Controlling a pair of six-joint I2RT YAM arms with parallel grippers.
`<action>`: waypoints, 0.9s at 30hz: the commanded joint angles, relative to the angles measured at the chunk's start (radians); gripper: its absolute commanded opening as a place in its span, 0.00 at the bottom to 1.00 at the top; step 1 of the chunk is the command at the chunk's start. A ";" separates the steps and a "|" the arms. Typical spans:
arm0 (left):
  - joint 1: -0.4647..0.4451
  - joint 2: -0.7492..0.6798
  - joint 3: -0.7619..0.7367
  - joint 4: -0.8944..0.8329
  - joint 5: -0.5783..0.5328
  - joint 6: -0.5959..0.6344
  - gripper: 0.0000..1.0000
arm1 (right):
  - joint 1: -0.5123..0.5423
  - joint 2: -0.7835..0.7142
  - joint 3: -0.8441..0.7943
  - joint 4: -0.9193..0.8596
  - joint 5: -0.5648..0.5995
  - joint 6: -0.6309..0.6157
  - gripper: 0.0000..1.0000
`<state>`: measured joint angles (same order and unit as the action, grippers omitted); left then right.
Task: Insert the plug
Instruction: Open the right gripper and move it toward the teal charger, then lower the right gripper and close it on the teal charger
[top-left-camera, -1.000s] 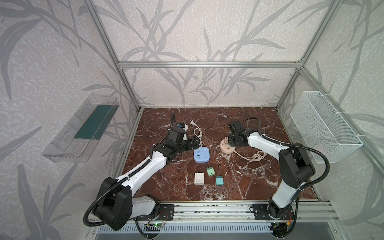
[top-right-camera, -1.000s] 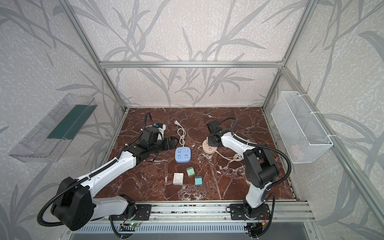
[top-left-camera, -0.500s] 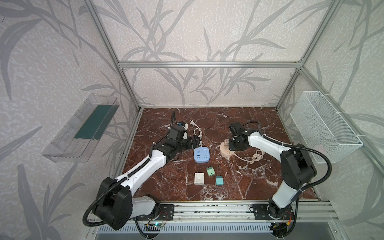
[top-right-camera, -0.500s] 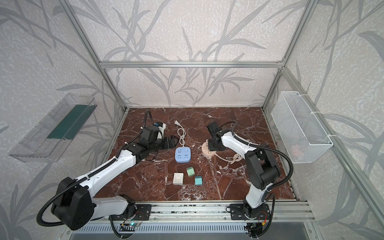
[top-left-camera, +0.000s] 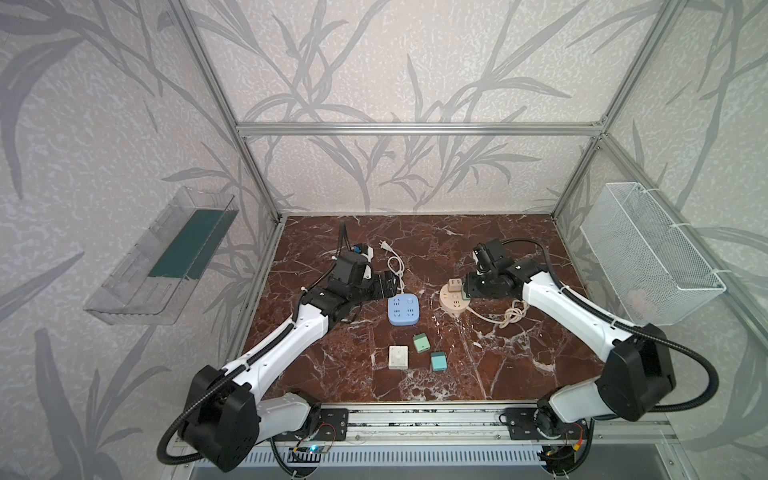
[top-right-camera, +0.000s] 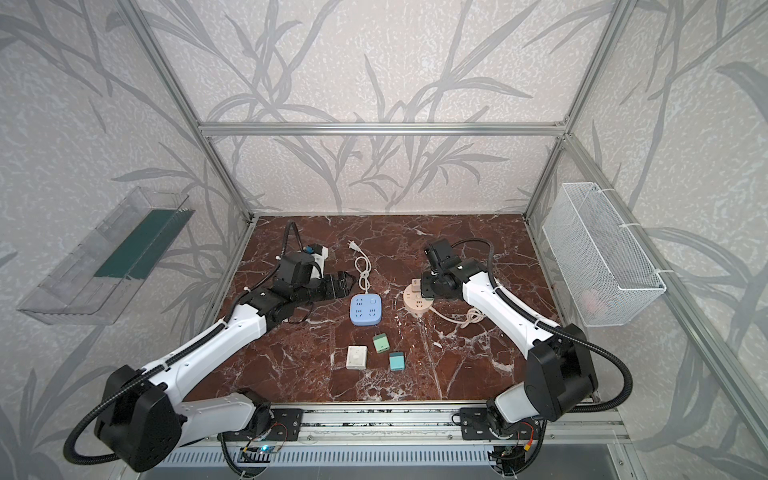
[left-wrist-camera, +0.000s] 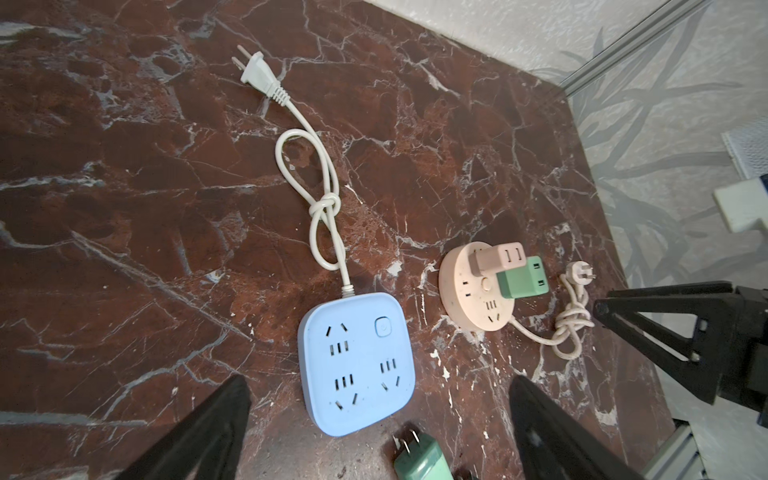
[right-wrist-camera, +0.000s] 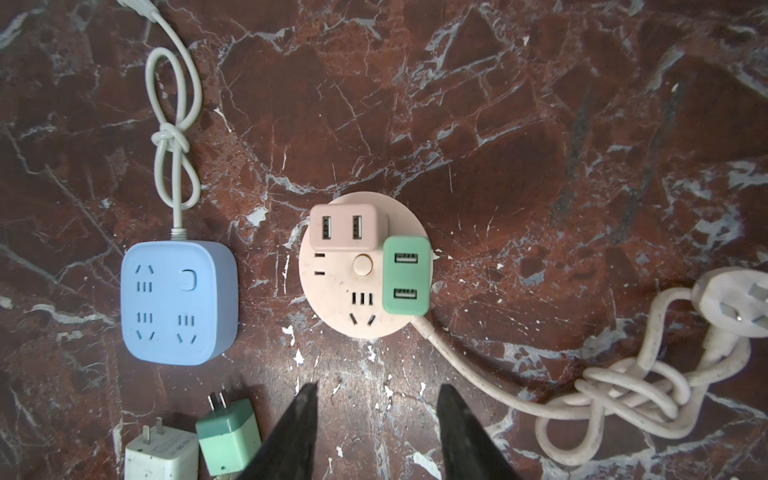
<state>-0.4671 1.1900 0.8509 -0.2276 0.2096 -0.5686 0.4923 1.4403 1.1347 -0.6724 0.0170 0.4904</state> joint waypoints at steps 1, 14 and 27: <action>-0.023 -0.100 -0.063 0.013 0.052 -0.046 0.94 | 0.059 -0.079 -0.079 -0.010 -0.019 0.036 0.46; -0.186 -0.357 -0.179 -0.287 -0.031 -0.150 0.92 | 0.499 -0.203 -0.247 -0.117 0.166 0.259 0.62; -0.197 -0.373 -0.225 -0.271 -0.045 -0.183 0.92 | 0.585 0.005 -0.283 0.055 0.060 0.336 0.67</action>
<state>-0.6609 0.8257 0.6308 -0.4862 0.1982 -0.7376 1.0698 1.3937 0.8375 -0.6605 0.1173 0.7937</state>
